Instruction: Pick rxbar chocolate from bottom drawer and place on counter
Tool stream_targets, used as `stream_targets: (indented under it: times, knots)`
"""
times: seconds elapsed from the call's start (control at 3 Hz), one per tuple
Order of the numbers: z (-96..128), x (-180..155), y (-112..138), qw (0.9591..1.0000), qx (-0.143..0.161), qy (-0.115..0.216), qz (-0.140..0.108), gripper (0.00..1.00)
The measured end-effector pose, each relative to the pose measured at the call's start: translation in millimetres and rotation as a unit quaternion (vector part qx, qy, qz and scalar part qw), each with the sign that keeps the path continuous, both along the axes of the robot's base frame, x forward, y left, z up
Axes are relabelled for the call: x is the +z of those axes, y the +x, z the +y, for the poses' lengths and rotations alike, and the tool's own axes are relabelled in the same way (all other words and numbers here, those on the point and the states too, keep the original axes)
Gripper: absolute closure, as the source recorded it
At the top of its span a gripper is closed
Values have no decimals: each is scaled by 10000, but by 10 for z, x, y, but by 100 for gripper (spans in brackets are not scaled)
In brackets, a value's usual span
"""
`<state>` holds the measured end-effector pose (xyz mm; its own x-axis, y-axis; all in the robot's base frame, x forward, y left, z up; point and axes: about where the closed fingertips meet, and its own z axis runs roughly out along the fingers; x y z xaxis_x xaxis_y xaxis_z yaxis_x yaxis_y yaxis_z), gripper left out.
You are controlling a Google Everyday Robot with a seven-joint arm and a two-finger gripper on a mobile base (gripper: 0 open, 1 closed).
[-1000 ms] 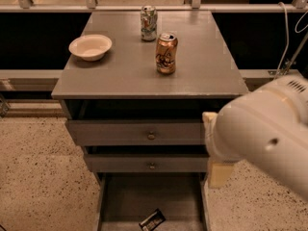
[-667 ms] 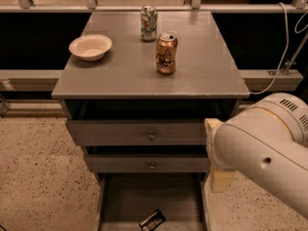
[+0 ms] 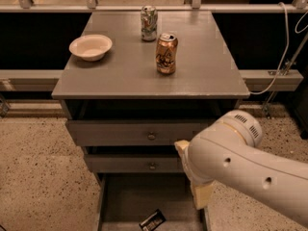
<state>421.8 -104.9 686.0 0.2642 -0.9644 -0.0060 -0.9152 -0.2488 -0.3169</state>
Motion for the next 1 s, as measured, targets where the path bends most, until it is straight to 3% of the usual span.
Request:
stream_targets:
  times: [0.33, 0.67, 1.0]
  knots:
    - [219, -691, -216, 9964, 794, 243, 194, 0]
    - [402, -833, -149, 9912, 1225, 485, -83, 0]
    - [413, -865, -206, 9902, 1366, 303, 10, 0]
